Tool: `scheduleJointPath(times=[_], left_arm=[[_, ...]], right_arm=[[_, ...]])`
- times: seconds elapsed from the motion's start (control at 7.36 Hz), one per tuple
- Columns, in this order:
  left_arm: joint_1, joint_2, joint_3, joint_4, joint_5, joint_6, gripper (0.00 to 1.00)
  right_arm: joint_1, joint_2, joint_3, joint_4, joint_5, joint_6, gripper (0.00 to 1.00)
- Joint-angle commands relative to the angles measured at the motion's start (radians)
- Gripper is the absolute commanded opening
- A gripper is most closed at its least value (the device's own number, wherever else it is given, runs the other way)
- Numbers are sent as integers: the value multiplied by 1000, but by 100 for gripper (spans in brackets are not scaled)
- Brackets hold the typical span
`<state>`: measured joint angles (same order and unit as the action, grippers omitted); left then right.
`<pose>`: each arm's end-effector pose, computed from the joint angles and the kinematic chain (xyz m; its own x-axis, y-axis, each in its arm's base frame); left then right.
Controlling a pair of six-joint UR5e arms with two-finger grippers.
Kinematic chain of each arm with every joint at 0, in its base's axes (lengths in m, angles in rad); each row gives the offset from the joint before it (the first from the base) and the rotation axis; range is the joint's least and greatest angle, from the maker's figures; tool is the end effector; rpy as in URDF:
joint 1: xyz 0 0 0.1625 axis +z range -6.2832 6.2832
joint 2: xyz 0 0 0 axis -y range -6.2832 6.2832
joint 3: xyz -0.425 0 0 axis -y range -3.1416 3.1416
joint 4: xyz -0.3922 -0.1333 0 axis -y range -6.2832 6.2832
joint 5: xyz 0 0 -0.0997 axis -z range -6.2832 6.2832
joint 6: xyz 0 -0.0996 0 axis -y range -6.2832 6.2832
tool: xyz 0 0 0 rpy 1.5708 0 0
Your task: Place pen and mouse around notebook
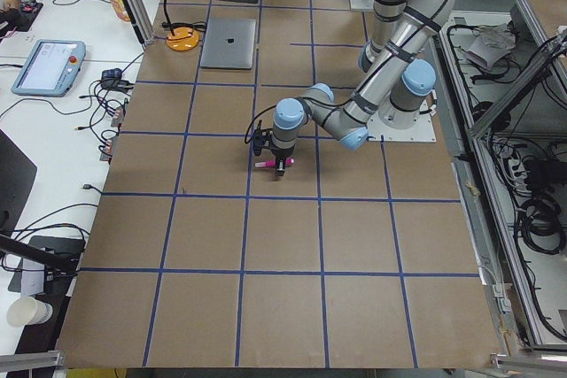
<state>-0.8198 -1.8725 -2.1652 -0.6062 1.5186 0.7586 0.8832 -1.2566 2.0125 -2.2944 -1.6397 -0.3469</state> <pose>0.2246 -0.4436 0.1696 -0.9999 0.0090 -0.0093 0.0098 0.9963 -0.0855 -0.2280 -0.4768 0.1951 -0.9420 0.3312 0.0537 0.3340 0.9410 0.0538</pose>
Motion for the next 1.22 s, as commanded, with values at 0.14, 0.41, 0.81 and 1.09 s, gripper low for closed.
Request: scheduleJointPath(times=[0.14,0.41,0.81,1.09], left_arm=[[-12,-10,2,2,-2,2,19],[-12,-17,2,3,-5,11,48],[-12,-16,2,5,2,10,43],[-12,-11,4,9,-8,7,0]], right_arm=[[-49,31,2,-8,-2,-24,100],[-49,36,2,-8,1,-24,100],[-49,36,3,-8,0,-21,100],[-49,39,3,-7,1,-15,99]])
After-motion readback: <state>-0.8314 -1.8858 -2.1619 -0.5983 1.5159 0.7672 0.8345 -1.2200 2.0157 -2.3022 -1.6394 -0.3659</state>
